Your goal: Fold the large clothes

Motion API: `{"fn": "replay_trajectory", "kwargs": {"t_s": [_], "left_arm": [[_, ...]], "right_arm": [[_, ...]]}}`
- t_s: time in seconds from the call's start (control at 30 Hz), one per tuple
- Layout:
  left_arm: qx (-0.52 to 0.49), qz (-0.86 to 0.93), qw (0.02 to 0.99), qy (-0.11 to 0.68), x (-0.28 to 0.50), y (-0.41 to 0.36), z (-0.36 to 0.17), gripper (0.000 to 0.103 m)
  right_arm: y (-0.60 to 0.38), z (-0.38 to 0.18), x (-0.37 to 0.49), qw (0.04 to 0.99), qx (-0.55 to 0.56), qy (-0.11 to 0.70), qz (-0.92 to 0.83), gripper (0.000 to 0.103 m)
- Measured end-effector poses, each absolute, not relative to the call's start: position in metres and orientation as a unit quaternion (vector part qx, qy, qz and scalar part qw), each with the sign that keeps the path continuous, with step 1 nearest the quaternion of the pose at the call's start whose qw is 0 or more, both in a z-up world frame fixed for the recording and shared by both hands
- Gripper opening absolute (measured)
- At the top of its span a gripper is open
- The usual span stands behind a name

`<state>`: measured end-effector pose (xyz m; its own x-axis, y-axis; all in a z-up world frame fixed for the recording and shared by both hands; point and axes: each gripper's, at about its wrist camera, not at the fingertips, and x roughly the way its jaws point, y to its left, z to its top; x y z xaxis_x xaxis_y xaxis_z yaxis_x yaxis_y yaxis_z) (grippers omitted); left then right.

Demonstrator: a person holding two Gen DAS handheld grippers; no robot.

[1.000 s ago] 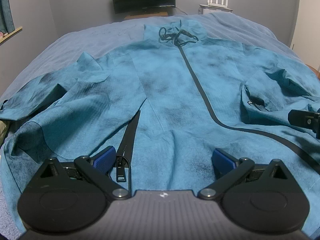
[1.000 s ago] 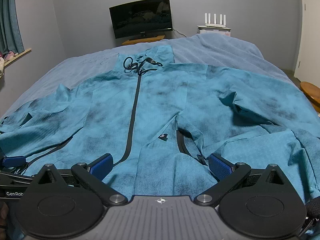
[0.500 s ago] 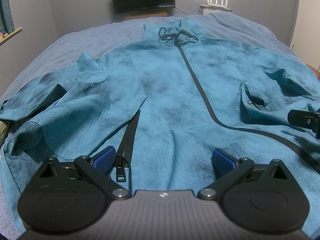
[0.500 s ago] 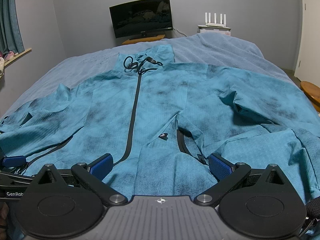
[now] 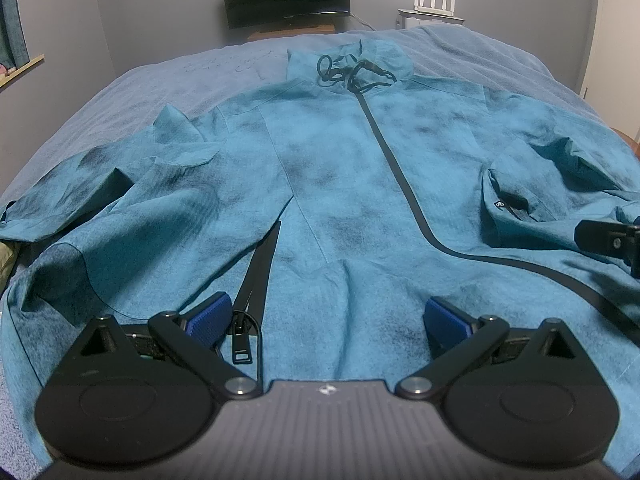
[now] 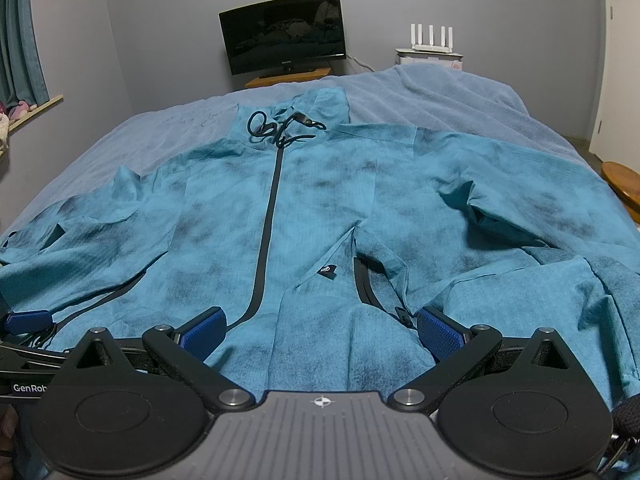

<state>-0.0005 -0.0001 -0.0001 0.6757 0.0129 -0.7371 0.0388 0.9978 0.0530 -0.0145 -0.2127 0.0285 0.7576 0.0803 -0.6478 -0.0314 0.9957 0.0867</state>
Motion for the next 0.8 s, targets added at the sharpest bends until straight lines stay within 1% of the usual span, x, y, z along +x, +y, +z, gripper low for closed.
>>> {"fn": "replay_trajectory", "kwargs": {"t_s": [0.8], "left_arm": [[0.033,-0.007,0.915,0.402,-0.0005,-0.0003,-0.0001,0.103]], "right_arm": [[-0.2115,0.0233,-0.0163,0.936,0.034,0.350,0.030,0.103]]}}
